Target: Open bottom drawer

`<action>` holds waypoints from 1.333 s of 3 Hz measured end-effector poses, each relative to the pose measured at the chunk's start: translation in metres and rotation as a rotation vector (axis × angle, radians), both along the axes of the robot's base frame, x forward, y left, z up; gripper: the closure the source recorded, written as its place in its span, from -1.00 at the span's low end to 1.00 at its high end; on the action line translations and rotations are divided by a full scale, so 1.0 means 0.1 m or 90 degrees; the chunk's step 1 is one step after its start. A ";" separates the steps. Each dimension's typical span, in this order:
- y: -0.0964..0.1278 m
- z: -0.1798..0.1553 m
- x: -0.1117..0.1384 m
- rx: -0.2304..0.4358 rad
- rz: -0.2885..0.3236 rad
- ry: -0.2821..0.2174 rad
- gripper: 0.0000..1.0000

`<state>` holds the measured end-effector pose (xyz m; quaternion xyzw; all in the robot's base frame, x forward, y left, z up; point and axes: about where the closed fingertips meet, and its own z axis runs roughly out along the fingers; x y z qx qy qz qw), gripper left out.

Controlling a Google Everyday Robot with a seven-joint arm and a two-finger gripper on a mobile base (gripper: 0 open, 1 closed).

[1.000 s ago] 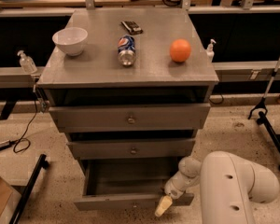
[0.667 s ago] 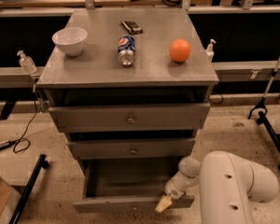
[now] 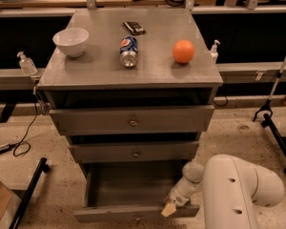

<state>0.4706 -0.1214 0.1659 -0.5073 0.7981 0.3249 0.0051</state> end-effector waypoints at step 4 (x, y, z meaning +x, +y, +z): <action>-0.01 0.02 -0.09 0.000 0.008 0.016 -0.47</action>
Offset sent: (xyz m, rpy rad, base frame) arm -0.0075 -0.0024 0.0017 -0.0016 0.0212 0.0114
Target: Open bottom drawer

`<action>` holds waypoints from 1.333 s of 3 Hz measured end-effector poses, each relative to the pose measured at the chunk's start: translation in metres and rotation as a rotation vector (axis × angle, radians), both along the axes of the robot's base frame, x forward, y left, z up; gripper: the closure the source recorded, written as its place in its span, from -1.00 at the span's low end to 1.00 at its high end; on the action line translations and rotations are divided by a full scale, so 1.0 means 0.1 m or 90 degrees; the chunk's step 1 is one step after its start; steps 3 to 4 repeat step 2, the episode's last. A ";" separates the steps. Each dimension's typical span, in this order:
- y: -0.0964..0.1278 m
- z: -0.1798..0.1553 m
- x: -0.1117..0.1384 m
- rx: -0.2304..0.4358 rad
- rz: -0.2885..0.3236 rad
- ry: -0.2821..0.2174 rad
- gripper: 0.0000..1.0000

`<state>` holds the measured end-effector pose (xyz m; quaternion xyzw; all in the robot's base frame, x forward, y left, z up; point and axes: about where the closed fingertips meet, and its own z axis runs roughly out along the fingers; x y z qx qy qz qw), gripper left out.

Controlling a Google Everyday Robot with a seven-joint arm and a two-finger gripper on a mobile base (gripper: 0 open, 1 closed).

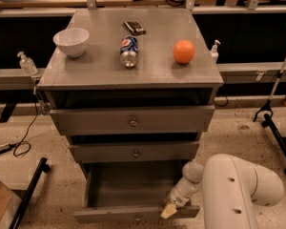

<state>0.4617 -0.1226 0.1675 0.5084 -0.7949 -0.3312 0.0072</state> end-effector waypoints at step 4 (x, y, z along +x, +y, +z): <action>0.00 0.00 0.01 0.000 0.000 0.000 -1.00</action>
Offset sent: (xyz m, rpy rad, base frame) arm 0.0008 0.0000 0.0000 0.0000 0.0000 0.0000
